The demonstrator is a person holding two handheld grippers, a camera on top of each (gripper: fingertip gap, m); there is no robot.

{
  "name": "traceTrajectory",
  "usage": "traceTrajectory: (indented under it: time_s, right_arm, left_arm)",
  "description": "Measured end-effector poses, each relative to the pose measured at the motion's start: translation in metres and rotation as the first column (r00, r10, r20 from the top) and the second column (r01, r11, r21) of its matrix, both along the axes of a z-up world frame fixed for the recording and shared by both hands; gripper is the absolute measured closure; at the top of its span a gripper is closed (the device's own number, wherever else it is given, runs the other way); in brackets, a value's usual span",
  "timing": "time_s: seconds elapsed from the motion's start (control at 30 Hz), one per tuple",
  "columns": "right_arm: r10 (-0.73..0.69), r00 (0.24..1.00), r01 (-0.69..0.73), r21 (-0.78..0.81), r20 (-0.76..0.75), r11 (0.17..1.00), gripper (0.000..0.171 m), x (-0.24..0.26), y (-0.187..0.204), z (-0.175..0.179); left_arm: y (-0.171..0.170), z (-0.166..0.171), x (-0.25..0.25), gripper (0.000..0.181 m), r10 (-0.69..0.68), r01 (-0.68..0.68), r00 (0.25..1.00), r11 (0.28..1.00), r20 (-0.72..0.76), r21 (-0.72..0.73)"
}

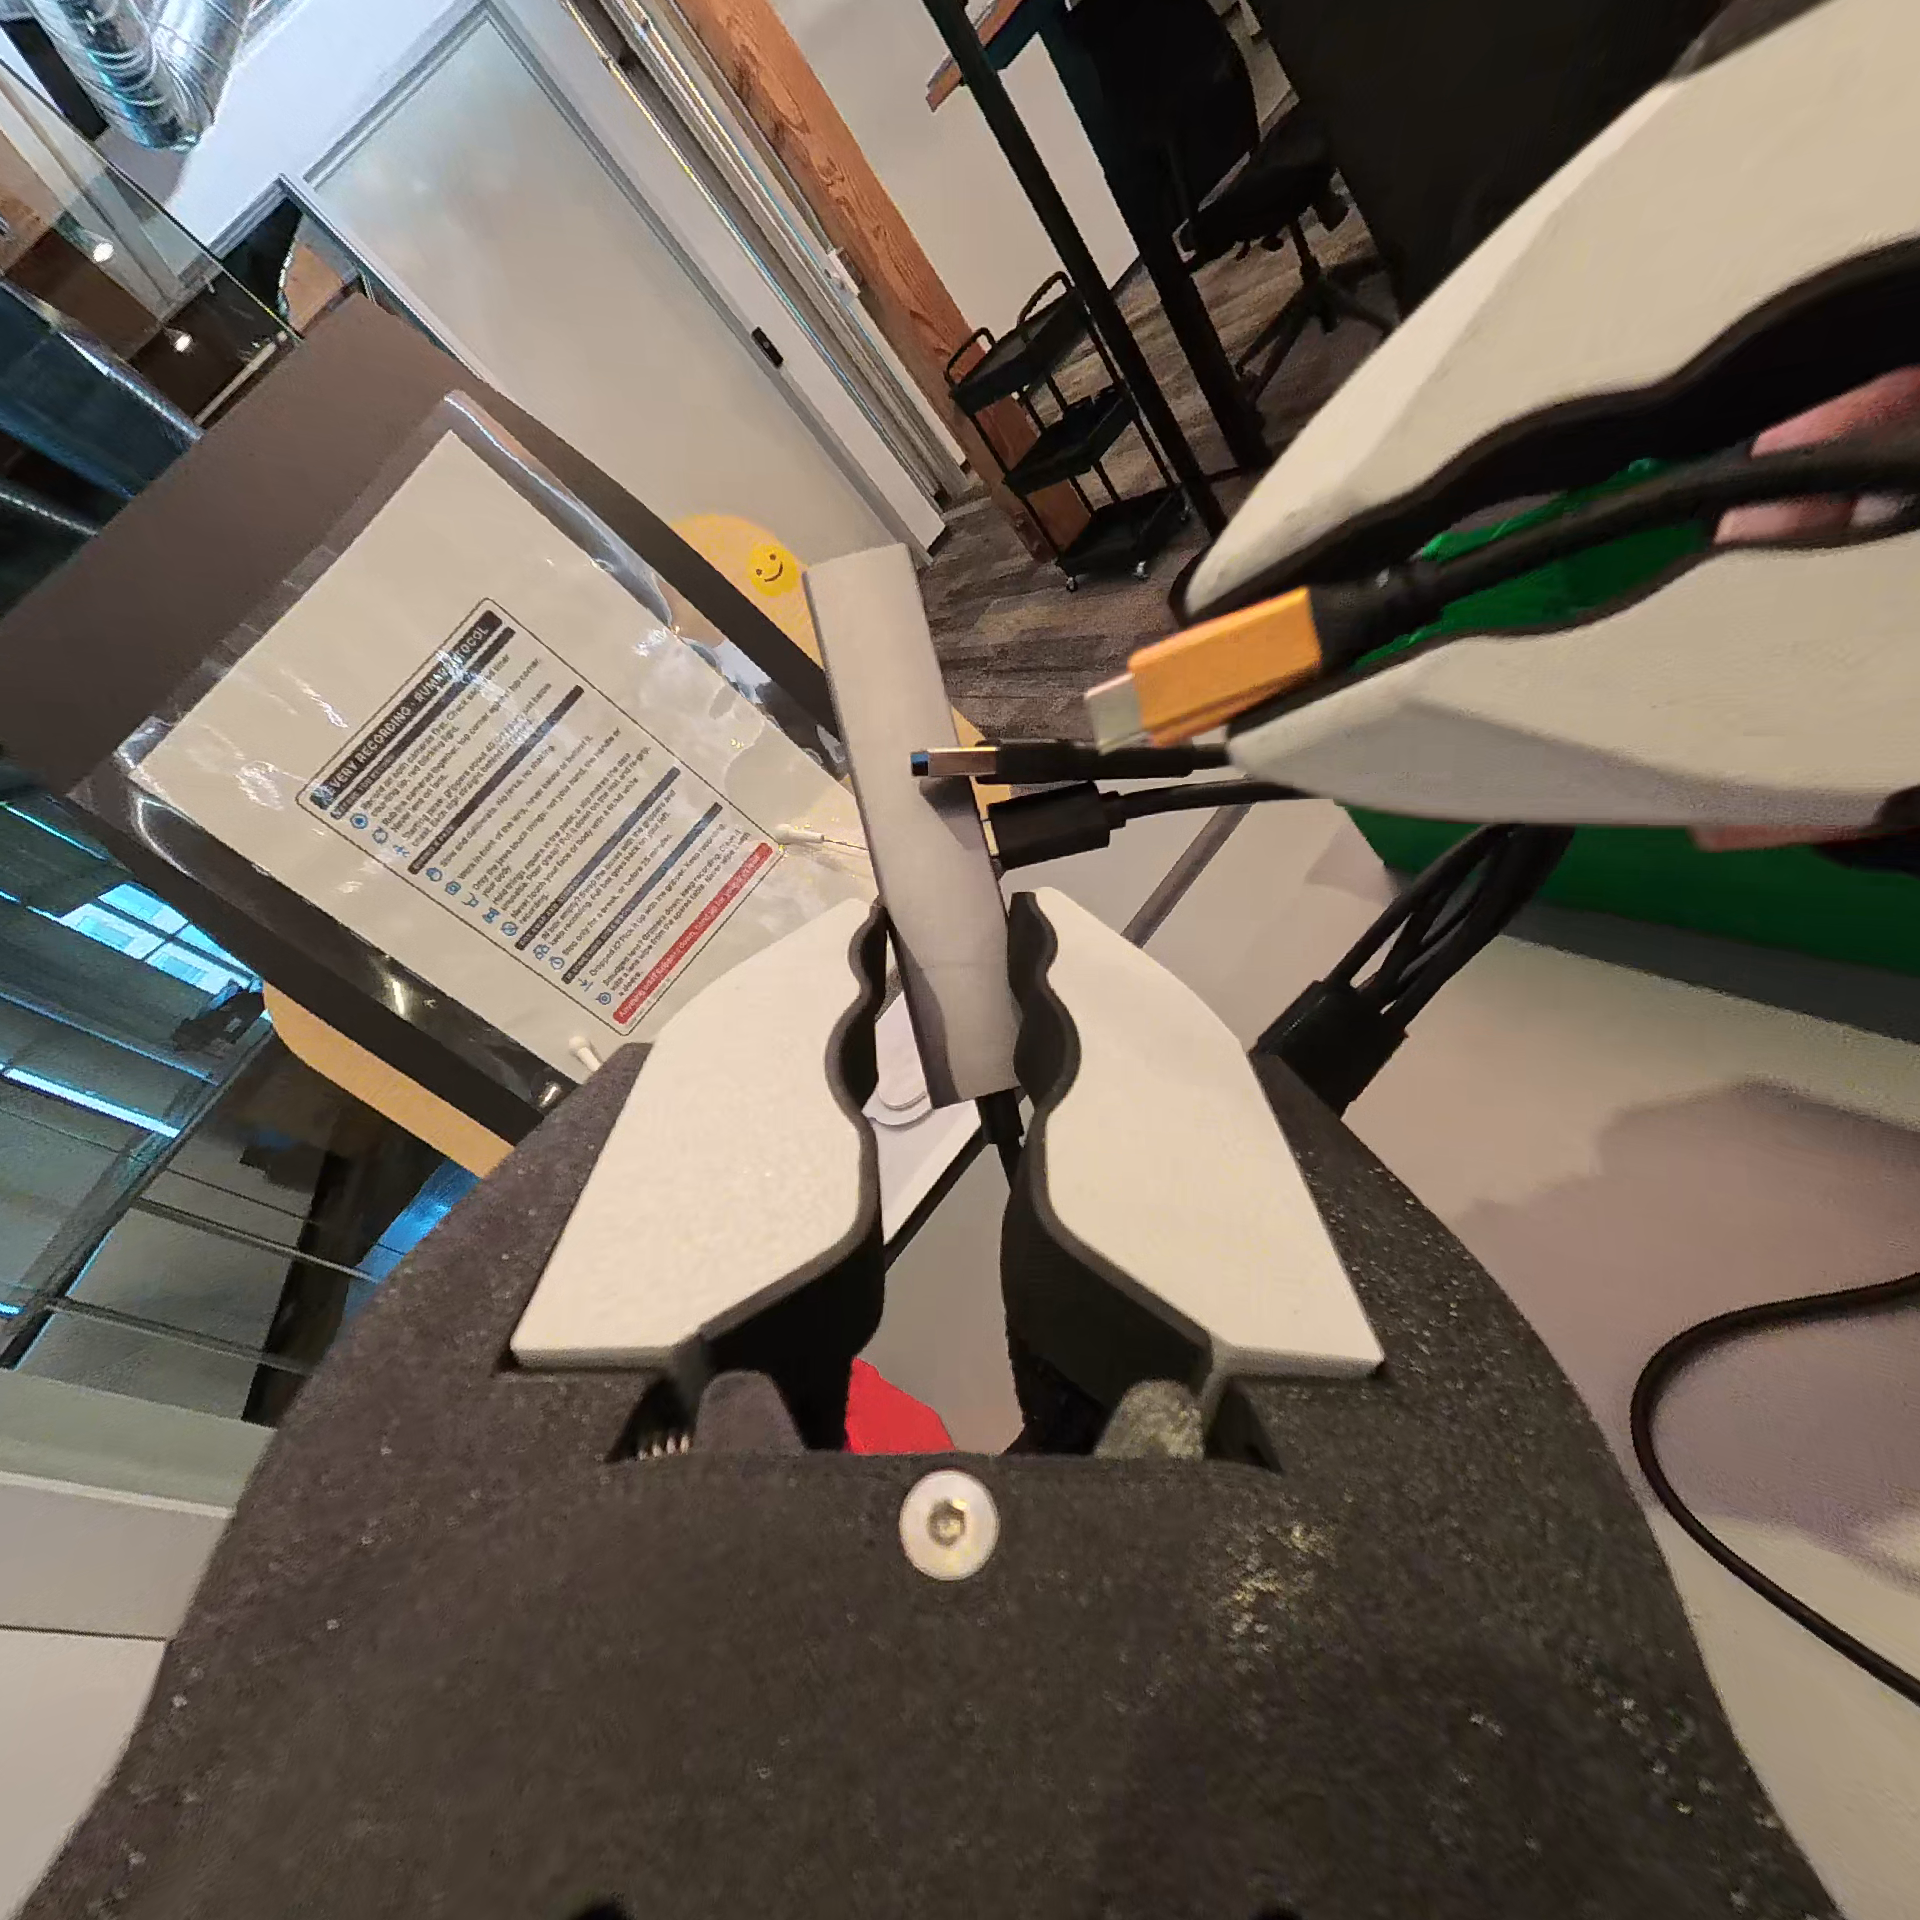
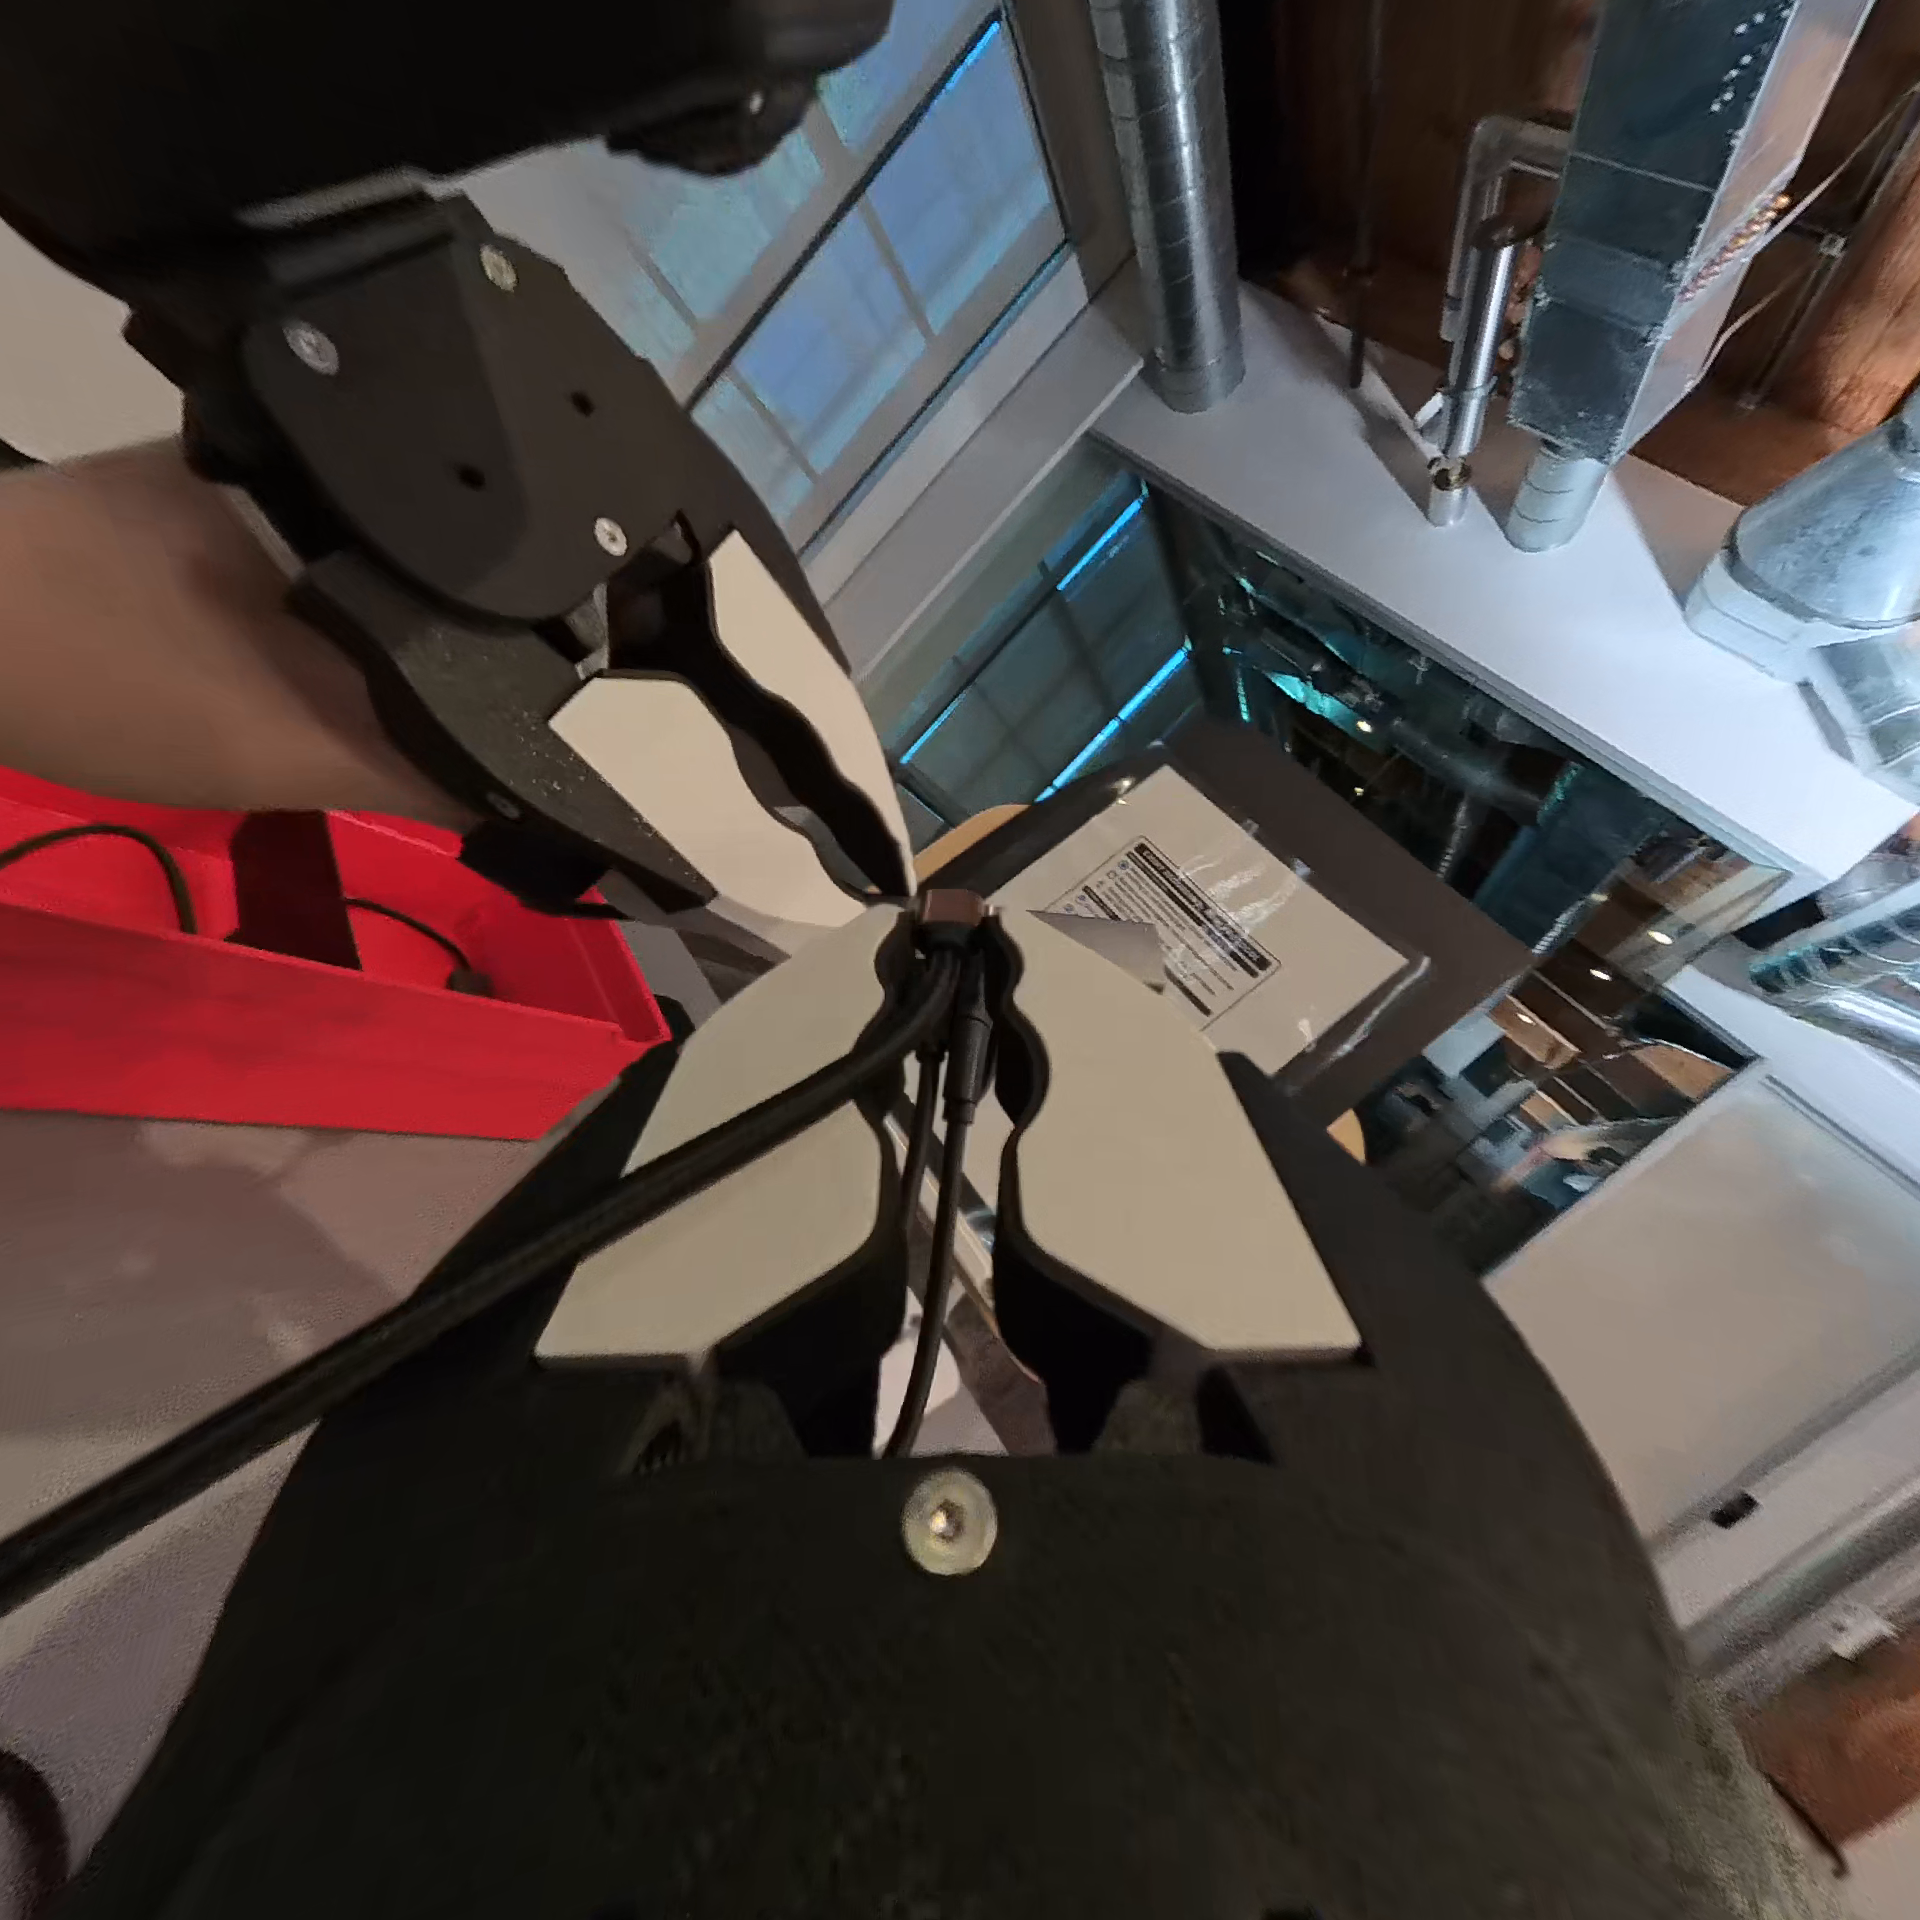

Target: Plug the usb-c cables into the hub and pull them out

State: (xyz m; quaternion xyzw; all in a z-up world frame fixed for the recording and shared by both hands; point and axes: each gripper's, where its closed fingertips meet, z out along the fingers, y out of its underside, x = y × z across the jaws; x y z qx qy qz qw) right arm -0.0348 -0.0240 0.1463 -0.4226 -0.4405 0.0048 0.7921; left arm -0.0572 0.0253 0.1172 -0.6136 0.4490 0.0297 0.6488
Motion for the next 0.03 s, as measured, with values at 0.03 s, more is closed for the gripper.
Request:
traceTrajectory:
  time_s: [0.03]
  right_arm:
    - [-0.016,1.0,0.016,0.007,0.008,1.0,0.158,-0.0016,0.0016,-0.0021]
  left_arm:
    - [-0.0009,0.0003,0.001,0.159,-0.002,0.002,1.0,1.0,-0.001,0.004]
